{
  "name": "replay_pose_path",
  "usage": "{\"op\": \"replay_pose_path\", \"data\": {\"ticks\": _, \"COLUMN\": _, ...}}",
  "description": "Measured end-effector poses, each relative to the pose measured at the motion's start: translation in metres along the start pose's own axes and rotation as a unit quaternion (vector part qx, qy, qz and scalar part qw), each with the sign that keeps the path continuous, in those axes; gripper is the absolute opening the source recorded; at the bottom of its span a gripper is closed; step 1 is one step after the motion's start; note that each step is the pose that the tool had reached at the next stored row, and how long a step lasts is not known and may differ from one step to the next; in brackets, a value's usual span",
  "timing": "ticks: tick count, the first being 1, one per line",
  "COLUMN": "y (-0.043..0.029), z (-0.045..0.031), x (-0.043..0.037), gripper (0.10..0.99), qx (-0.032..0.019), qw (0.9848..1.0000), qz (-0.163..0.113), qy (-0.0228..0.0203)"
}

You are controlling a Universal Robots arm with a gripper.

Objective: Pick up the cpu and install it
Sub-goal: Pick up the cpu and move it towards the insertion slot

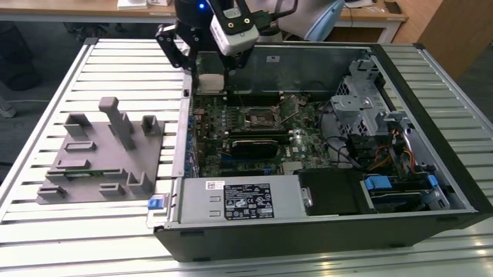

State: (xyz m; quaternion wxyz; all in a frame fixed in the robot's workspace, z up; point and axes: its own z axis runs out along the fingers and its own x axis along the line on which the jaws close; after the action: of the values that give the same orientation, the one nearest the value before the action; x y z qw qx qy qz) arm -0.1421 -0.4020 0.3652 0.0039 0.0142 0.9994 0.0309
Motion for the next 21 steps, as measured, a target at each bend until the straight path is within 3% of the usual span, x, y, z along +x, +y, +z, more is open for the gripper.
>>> {"op": "replay_pose_path", "data": {"ticks": 15, "y": 0.0192, "z": 0.0051, "x": -0.0309, "gripper": 0.541, "qx": 0.0, "qw": 1.0, "qz": 0.002, "qy": -0.0001}}
{"op": "replay_pose_path", "data": {"ticks": 21, "y": 0.0236, "z": 0.0065, "x": -0.0492, "gripper": 0.541, "qx": 0.0, "qw": 1.0, "qz": 0.003, "qy": -0.0002}}
